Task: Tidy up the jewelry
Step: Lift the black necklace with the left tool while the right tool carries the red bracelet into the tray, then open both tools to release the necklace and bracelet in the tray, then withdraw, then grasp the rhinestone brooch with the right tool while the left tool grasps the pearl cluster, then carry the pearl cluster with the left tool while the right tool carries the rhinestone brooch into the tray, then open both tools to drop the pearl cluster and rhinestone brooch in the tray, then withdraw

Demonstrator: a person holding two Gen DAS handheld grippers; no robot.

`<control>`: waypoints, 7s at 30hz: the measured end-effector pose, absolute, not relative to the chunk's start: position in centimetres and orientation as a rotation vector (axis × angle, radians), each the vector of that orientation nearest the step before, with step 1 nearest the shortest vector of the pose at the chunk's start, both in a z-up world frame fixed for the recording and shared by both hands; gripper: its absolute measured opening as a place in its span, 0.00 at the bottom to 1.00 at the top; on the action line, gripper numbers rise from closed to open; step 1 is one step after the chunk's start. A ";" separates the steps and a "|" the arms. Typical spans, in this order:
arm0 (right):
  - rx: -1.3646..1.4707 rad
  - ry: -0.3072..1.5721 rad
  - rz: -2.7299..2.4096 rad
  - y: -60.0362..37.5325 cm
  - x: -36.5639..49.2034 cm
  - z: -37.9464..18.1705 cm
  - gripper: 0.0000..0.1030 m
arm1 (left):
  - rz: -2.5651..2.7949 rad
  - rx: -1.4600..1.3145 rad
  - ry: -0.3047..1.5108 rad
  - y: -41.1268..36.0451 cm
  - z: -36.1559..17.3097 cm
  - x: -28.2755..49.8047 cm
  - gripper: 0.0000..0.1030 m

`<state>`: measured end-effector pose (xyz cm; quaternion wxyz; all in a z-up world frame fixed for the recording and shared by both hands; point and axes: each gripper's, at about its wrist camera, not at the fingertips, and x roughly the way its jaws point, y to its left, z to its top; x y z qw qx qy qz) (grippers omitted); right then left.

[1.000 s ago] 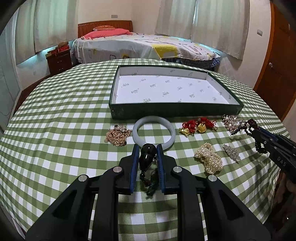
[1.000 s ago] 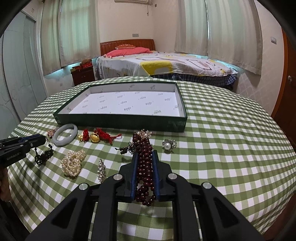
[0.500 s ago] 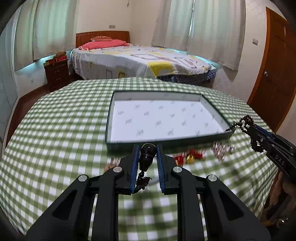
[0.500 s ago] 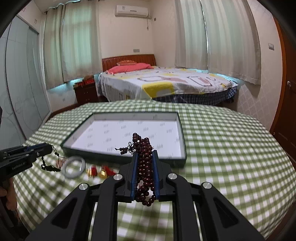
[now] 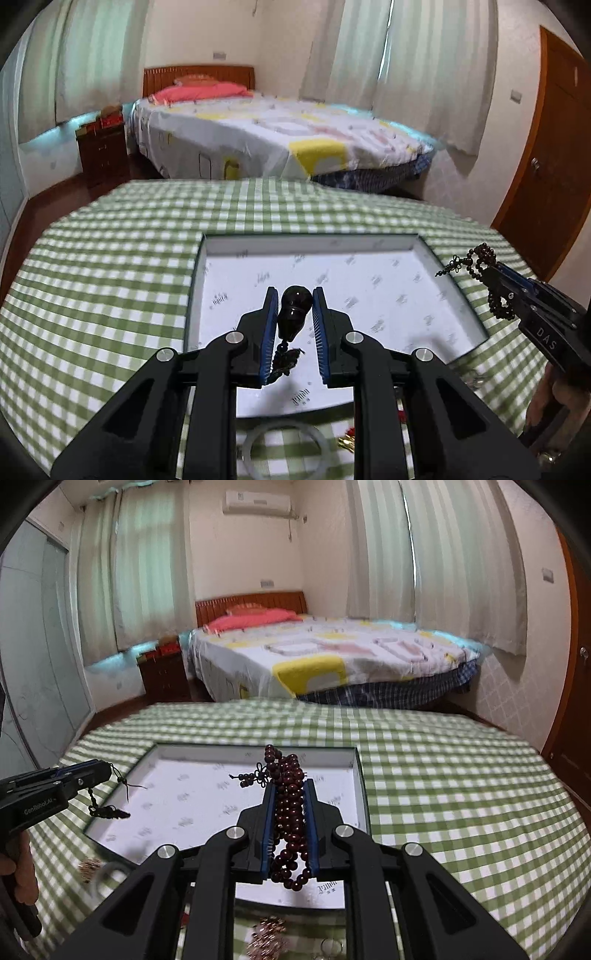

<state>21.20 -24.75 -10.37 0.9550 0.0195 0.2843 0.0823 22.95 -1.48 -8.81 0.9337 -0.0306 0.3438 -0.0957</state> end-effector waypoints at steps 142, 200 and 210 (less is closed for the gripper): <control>0.059 0.729 0.253 -25.6 9.5 -16.8 0.13 | -0.271 -0.016 0.800 -7.3 -14.2 8.9 0.18; 0.024 0.810 0.272 -21.5 24.0 -16.3 0.13 | -0.217 -0.072 0.896 -6.6 -16.5 24.8 0.18; 0.027 0.828 0.278 -21.7 24.2 -16.8 0.13 | -0.225 -0.052 0.892 -7.1 -16.5 24.8 0.20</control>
